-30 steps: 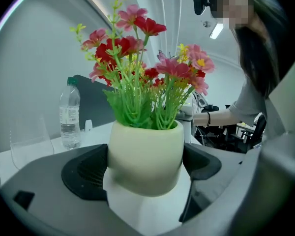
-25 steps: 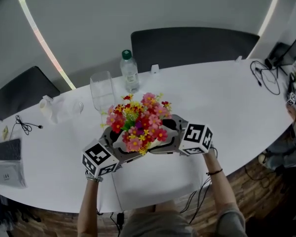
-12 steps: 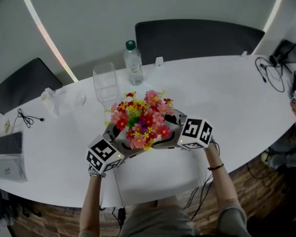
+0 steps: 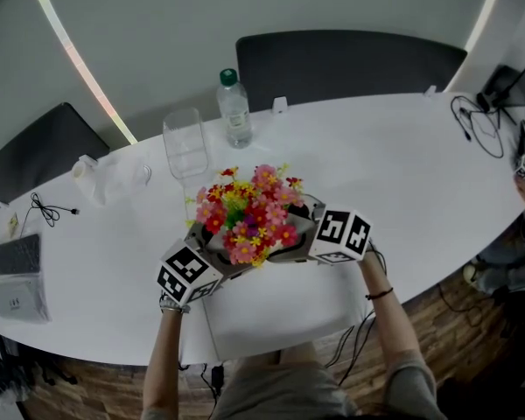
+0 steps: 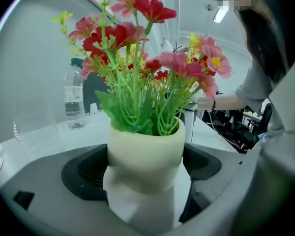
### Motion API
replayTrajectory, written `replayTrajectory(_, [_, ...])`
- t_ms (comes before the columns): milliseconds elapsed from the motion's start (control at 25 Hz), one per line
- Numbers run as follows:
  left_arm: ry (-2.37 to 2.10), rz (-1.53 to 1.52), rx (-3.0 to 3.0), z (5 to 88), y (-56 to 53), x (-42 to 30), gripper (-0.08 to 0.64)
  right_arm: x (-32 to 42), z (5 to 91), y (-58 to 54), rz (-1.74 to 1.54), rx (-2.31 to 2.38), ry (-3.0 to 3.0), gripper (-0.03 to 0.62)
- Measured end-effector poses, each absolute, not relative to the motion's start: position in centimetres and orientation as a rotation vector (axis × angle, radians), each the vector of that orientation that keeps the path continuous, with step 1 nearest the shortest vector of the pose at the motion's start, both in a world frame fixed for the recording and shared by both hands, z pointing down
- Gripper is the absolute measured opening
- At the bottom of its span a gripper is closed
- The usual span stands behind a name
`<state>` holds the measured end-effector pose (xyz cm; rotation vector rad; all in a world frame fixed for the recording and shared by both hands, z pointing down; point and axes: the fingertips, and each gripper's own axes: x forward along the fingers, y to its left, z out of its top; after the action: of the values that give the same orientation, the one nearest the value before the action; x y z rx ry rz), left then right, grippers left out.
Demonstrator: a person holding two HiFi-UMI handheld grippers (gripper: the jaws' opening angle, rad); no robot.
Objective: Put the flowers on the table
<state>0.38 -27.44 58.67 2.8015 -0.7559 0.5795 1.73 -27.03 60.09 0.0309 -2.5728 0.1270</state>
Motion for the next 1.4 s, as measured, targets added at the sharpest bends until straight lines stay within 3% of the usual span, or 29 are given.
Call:
replayTrajectory(520, [-0.848,0.679,2.793,59.2,-27.0,0.0,0.465,1.7,60.9,-26.7,0.153,0.071,-2.518,0.439])
replayTrajectory(1400, [-0.946,0.554,2.654,59.0,-25.9,-1.1,0.465,3.4,60.5,-26.6,0.318,0.438,-2.541,0.437])
